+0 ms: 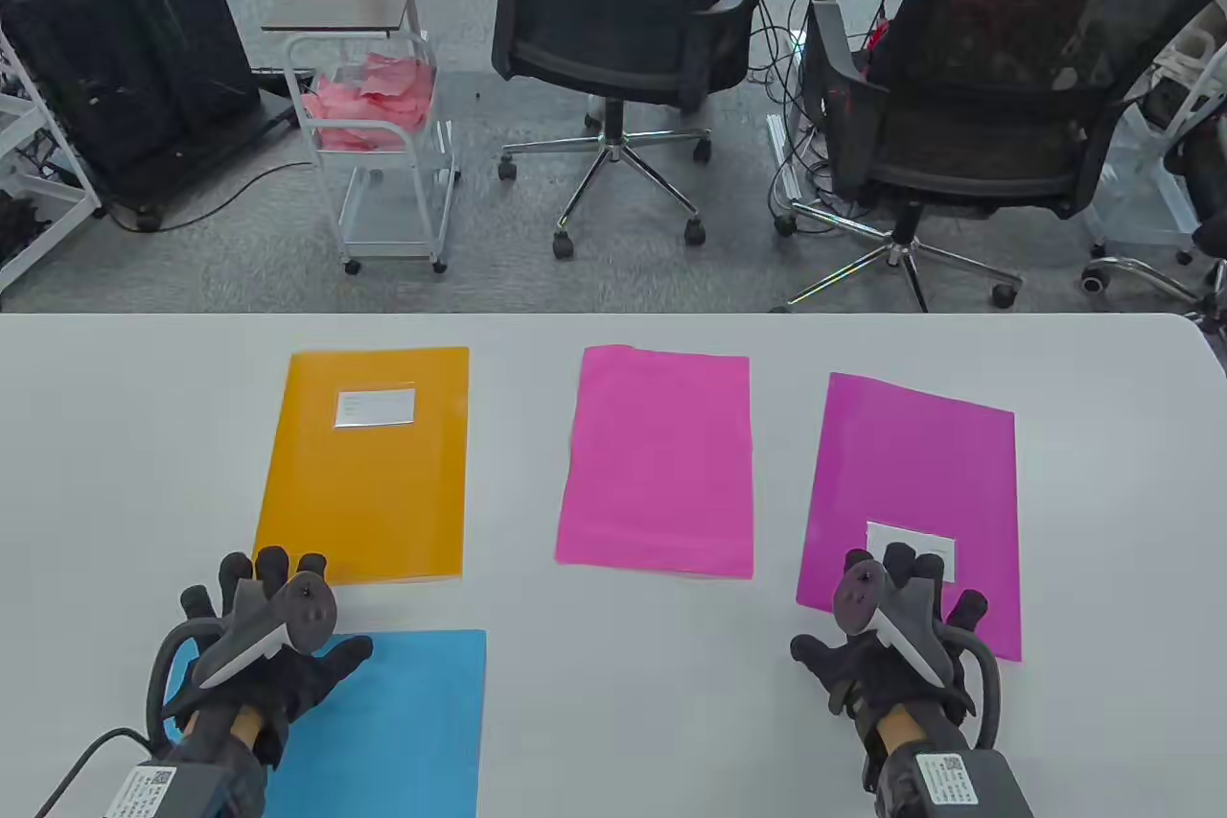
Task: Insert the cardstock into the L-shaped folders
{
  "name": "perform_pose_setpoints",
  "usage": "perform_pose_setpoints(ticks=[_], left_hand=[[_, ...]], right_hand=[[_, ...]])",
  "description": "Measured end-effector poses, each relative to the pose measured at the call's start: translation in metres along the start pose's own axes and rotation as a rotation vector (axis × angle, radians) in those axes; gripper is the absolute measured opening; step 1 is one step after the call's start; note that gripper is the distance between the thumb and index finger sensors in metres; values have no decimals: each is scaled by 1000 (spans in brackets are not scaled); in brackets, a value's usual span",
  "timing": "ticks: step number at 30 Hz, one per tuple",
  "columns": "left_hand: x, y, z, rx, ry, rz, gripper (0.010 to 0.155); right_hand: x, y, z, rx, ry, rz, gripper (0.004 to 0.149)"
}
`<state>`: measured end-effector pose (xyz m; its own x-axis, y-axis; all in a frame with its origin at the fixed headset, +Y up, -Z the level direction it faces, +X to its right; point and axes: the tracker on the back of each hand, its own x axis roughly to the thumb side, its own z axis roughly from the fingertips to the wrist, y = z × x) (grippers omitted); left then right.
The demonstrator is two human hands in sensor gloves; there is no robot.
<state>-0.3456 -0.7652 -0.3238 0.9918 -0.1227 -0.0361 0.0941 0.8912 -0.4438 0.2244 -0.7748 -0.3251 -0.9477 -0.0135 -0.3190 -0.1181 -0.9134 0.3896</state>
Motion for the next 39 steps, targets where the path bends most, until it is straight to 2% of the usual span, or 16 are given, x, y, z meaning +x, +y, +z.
perform_pose_setpoints(ticks=[18, 24, 26, 29, 33, 36, 39], left_hand=[[-3, 3, 3, -18, 16, 39, 99], [-5, 4, 4, -15, 24, 72, 100], [-6, 5, 4, -20, 31, 61, 100], [-6, 8, 5, -14, 33, 66, 99], [-7, 13, 7, 7, 25, 88, 99], [-8, 15, 8, 20, 23, 91, 99], [-8, 13, 7, 7, 31, 89, 99]], right_hand=[[-16, 2, -3, -24, 92, -48, 101], [-30, -12, -4, -109, 172, -178, 99], [-45, -19, -9, -156, 275, -270, 98], [-63, -22, -21, -94, 418, -372, 99], [-88, -19, -41, 14, 597, -391, 105], [-96, -12, -52, 108, 630, -455, 112], [-95, -17, -55, 88, 634, -380, 115]])
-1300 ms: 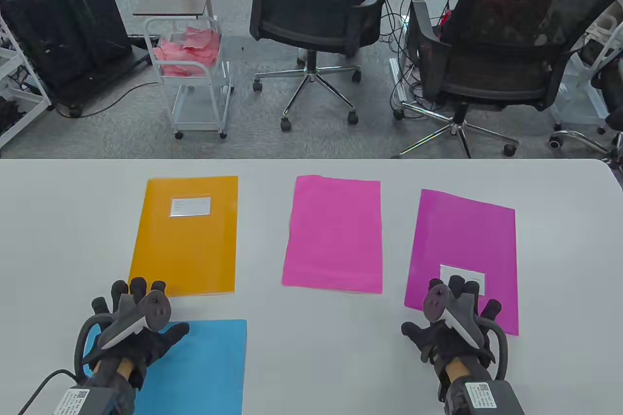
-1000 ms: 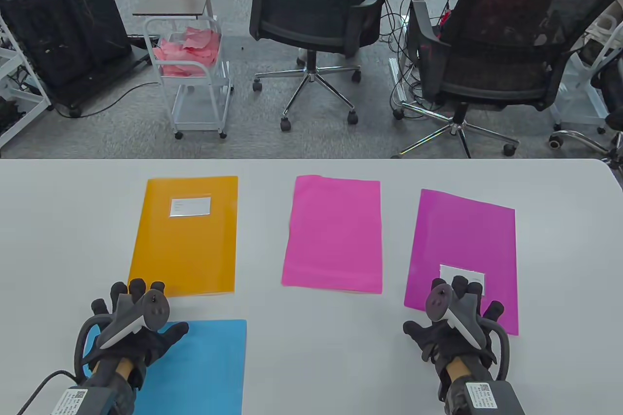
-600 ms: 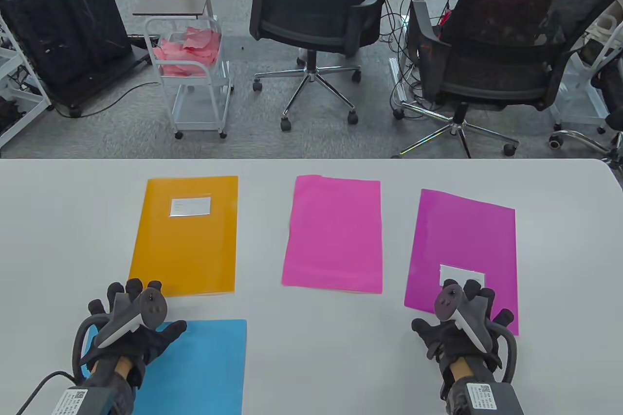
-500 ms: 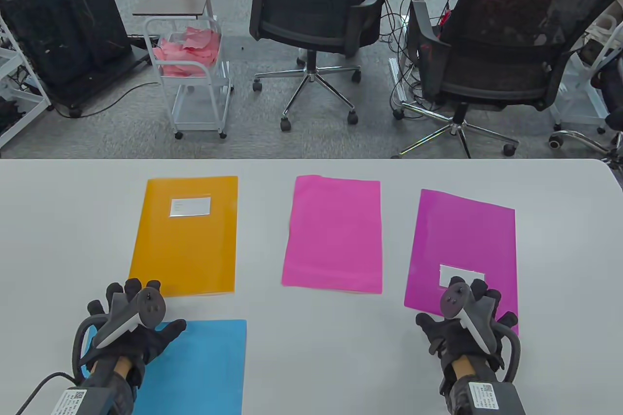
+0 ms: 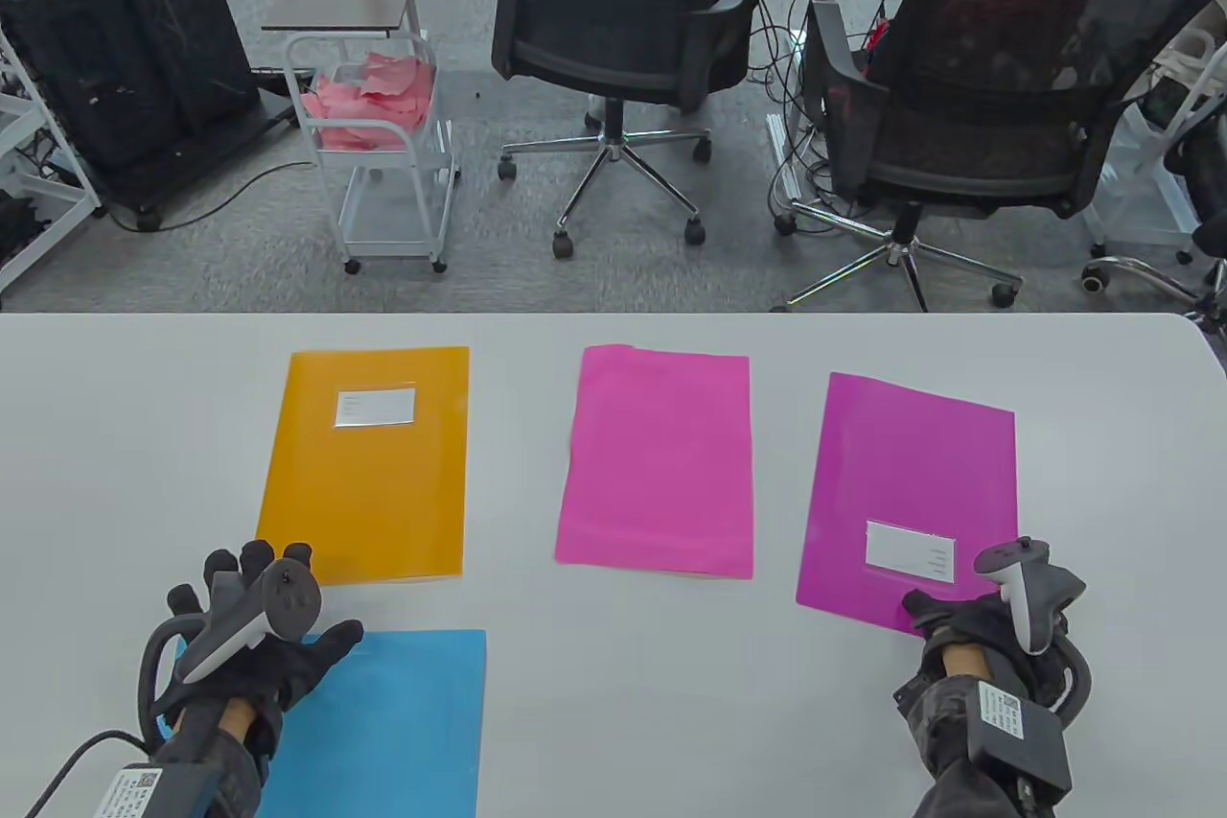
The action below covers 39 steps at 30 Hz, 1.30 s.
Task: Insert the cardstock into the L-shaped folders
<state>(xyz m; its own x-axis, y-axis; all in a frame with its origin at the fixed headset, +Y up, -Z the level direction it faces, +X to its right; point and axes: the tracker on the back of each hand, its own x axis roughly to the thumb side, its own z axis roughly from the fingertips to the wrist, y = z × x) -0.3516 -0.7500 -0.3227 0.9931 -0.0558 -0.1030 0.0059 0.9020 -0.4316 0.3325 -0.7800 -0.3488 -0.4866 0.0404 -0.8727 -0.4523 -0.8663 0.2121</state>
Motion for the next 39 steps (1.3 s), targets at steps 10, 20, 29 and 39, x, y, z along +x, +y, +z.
perform_pose_setpoints(ticks=[10, 20, 29, 39], left_hand=[[1, -2, -2, -3, 1, -22, 99], [11, 11, 6, 5, -134, 165, 99], [66, 29, 34, -73, -481, 667, 95], [175, 36, 44, -339, -623, 1382, 101]], right_hand=[[-20, -5, -2, 11, 93, -13, 112], [-42, -58, 21, 123, -236, -1040, 47], [27, -27, 132, 325, -712, -1433, 51], [77, 56, 248, 631, -1086, -1081, 48]])
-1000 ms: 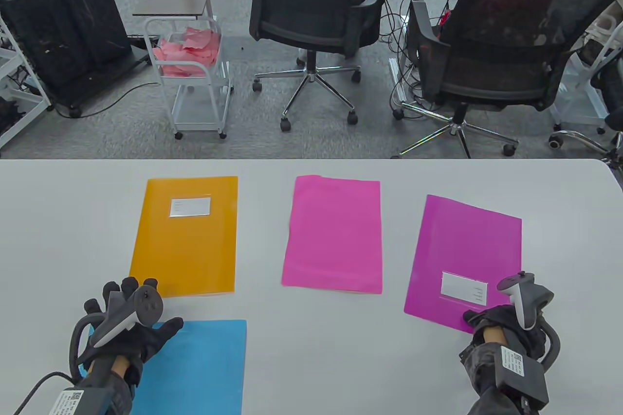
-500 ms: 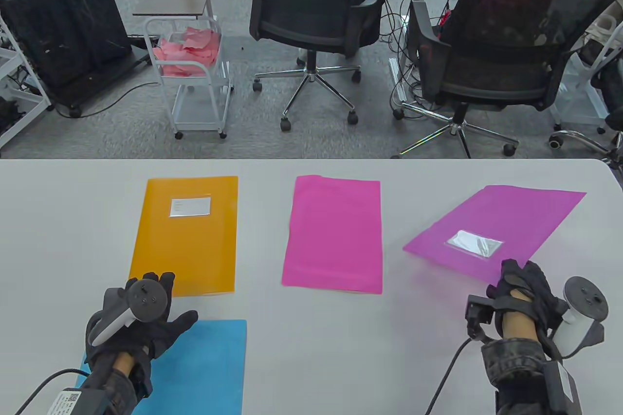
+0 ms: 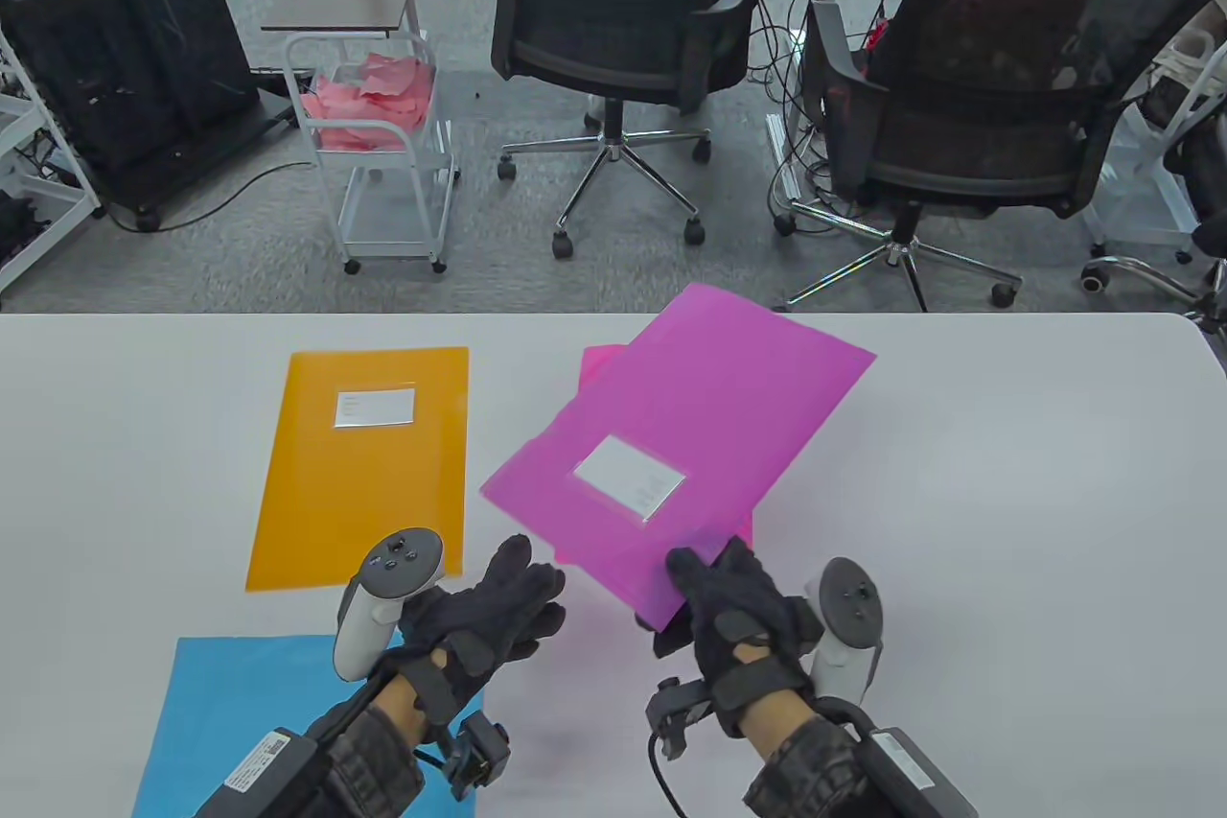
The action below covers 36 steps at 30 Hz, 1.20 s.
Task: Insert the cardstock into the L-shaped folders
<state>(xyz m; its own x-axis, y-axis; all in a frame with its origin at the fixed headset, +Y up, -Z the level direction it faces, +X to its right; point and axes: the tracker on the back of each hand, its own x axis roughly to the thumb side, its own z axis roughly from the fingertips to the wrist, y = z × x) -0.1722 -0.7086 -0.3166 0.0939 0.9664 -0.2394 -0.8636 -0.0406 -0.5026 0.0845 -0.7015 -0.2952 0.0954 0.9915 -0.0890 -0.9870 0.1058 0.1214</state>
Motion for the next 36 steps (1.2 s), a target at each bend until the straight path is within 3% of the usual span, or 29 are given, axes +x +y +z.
perform_pose_setpoints(ticks=[3, 4, 5, 7, 10, 12, 14, 15, 17, 18, 21, 23, 25, 29, 31, 34, 36], left_hand=[[-9, 9, 3, 218, 14, 302, 78], [-13, 14, 6, 325, 47, 365, 68], [-15, 18, 7, 360, 31, 392, 62], [-14, 31, 10, 329, 5, 328, 56], [-11, 55, 19, 261, 8, 249, 53], [-13, 73, 28, 110, 35, 201, 52], [-17, 87, 35, 102, 37, 119, 51], [-21, 93, 37, 105, 29, 104, 51], [-27, 100, 37, 97, 38, 133, 50], [-30, 102, 37, 90, 53, 137, 50], [-33, 111, 38, 72, 68, 82, 49], [-34, 113, 40, 57, 64, 87, 49], [-32, 118, 42, 53, 49, 107, 48], [-34, 119, 43, -16, 109, -117, 50], [-38, 113, 41, 13, 116, -135, 50], [-41, 99, 34, 13, 150, -201, 52], [-40, 88, 32, 60, 157, -349, 52]], right_hand=[[-13, 13, 3, 105, 1, 41, 46], [-17, 14, 1, 135, 16, 65, 46], [-20, 13, -2, 162, 47, 86, 47], [-25, -1, -7, 243, 103, 84, 53], [-28, -44, -15, 98, 132, -53, 70], [-33, -79, -19, 50, 149, -138, 74], [-38, -95, -22, 85, 181, -189, 70], [-43, -103, -27, 188, 218, -217, 66], [-49, -107, -32, 379, 255, -189, 66], [-51, -109, -34, 397, 258, -155, 68], [-61, -109, -33, 407, 306, -44, 74], [-63, -107, -32, 432, 309, -70, 79], [-61, -108, -32, 389, 296, -32, 82], [-62, -119, -33, 306, 284, 47, 84], [-67, -120, -31, 337, 319, 41, 86], [-69, -118, -32, 328, 338, 15, 78], [-65, -116, -34, 356, 354, 116, 58]])
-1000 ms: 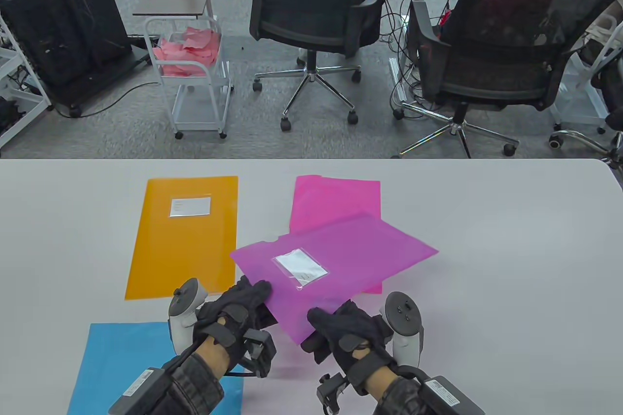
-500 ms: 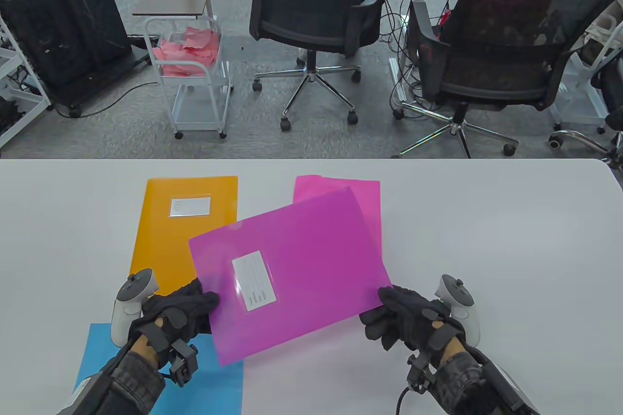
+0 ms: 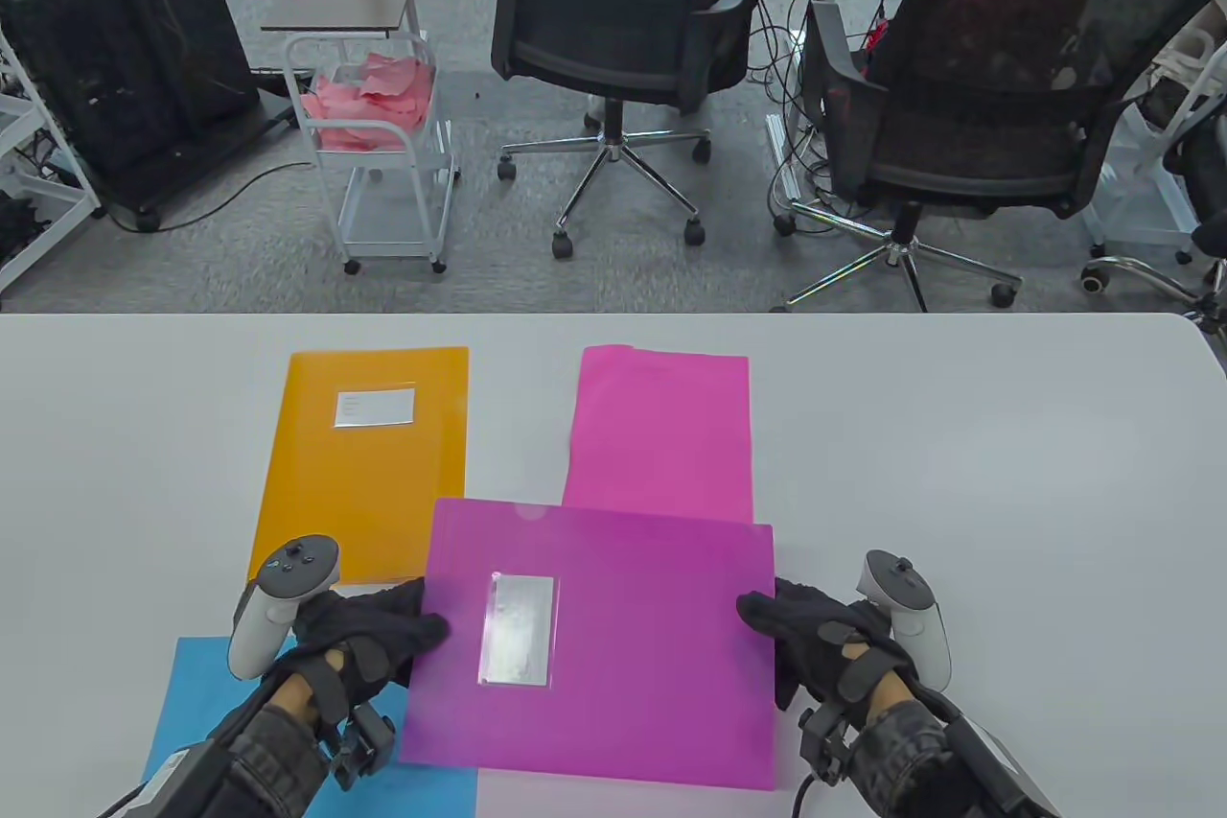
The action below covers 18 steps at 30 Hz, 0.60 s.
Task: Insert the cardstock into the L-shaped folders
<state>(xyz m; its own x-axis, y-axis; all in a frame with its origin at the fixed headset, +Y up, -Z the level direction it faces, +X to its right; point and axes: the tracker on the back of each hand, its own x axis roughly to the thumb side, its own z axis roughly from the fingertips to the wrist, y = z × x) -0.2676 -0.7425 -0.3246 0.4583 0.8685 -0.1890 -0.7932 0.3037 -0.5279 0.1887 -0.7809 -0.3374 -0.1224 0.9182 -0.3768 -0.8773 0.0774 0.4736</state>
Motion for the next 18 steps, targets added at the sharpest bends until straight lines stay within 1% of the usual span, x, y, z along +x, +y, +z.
perform_pose_setpoints(ticks=[1, 2, 3, 4, 6, 7, 10, 11, 12, 14, 16, 18], left_hand=[[1, -2, 0, 28, 12, -40, 55], [3, -5, 0, 38, 10, -87, 59], [4, -8, 1, 61, 13, -115, 63], [6, -9, 1, 102, 11, -134, 66], [8, -10, 3, 167, -7, -168, 76], [10, -9, 5, 223, -28, -191, 79], [15, -2, 11, 359, -78, -253, 91], [17, -1, 12, 380, -93, -263, 94], [19, 0, 13, 398, -107, -291, 97], [22, 1, 15, 382, -119, -389, 101], [24, -1, 16, 377, -134, -492, 98], [27, -5, 15, 360, -147, -581, 89]], right_hand=[[1, 0, 1, -17, 25, 38, 49], [2, -1, 3, -61, 90, 116, 46], [3, -1, 3, -74, 87, 164, 44], [2, -2, 2, -53, 78, 166, 44], [2, -3, 1, 11, 40, 81, 43], [3, -3, 0, 30, 16, 41, 42], [5, -3, 0, 66, 13, 69, 42], [5, -2, 0, 72, 18, 73, 42], [5, -1, -1, 75, 26, 76, 42], [5, 1, -1, 88, 39, 85, 42], [4, 2, -2, 101, 58, 83, 42], [3, 3, -3, 102, 59, 84, 42]])
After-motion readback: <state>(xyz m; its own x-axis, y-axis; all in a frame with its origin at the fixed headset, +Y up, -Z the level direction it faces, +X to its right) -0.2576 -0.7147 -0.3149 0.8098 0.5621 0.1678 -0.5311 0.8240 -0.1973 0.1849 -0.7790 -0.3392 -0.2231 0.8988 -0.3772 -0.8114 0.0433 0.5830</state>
